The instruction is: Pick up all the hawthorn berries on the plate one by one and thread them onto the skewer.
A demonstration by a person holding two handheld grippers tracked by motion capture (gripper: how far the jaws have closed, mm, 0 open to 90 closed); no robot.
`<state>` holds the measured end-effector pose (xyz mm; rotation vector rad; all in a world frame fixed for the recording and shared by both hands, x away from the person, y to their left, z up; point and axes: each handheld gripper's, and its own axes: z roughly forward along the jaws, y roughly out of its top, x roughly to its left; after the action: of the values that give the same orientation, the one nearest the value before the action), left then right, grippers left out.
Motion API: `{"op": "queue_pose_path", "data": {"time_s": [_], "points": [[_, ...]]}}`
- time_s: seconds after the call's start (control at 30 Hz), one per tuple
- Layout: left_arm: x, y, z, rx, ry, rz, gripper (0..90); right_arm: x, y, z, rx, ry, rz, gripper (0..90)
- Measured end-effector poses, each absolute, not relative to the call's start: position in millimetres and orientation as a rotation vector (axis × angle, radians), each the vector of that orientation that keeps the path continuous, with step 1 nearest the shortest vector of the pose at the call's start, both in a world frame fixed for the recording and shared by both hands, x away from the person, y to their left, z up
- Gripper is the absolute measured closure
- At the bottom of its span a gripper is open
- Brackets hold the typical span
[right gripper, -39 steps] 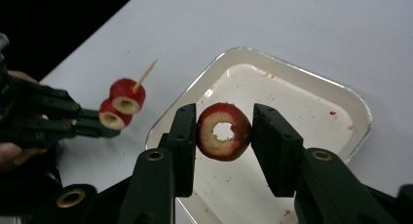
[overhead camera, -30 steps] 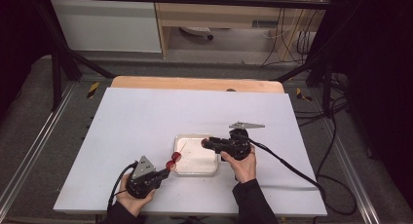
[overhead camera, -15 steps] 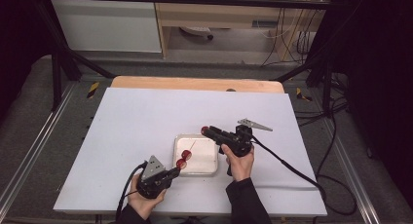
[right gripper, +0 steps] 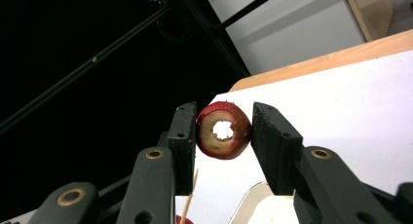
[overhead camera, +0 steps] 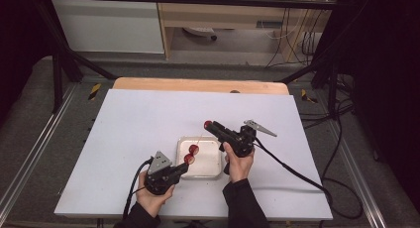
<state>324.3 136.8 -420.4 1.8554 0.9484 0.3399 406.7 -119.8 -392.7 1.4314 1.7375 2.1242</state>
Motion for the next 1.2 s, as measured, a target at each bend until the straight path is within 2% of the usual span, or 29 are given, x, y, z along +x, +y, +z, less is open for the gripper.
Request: {"op": "queue_pose_path", "data": {"time_s": [1.2], "points": [[332.4,128.3,-416.3,1.846,0.956,0.343,87.6,402.4,-110.8,-401.0,1.434,1.658,2.227,63.1]]}}
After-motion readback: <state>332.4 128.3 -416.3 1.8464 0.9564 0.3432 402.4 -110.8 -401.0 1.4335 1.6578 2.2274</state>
